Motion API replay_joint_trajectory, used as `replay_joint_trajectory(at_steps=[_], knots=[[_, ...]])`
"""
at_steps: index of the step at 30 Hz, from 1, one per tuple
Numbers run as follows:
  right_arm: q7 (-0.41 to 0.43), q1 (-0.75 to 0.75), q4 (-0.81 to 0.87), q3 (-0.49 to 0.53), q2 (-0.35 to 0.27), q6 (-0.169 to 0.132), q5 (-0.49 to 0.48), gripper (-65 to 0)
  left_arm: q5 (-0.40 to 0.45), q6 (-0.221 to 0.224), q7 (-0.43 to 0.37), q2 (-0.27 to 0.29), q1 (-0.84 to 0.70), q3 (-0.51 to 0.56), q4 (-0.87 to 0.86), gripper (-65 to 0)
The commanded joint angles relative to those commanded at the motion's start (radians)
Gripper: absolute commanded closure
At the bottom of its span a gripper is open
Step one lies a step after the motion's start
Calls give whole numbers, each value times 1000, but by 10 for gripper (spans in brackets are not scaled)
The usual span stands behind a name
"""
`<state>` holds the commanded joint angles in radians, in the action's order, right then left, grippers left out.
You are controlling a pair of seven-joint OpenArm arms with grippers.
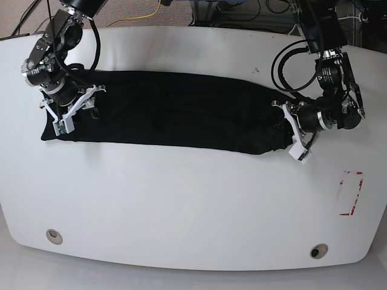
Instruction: Layout the t-shirt on the table in an organized manner, then fold the t-shirt properly
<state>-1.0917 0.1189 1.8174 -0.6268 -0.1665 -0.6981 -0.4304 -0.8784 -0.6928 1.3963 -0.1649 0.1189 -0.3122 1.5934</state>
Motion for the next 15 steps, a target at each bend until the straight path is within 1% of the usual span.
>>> replay_joint_trajectory(at_steps=[2,3,4,5,9,12,15], knots=[[9,-14,-52,0,-14,0,0,-160,0,0,0,-9,0,0,0,0],[29,-21,-97,2,-23,0,-2,-109,0,0,0,-15,-2,0,0,0],[37,-23,-114,2,-23,0,-2,-97,0,0,0,-15,-2,0,0,0],[61,-28,-161,2,-28,0,-2,-68,-2,0,0,-21,-3,0,0,0],[152,-35,-288,5,-37,0,-2,-65,-2,0,0,-35,-5,-2,0,0],[198,-46,-365,14,-49,0,0,-65,-2,-2,0,-43,-6,-2,0,0],[226,-48,-417,38,-55,0,0,-65,-2,-2,0,-49,-6,-2,0,0]])
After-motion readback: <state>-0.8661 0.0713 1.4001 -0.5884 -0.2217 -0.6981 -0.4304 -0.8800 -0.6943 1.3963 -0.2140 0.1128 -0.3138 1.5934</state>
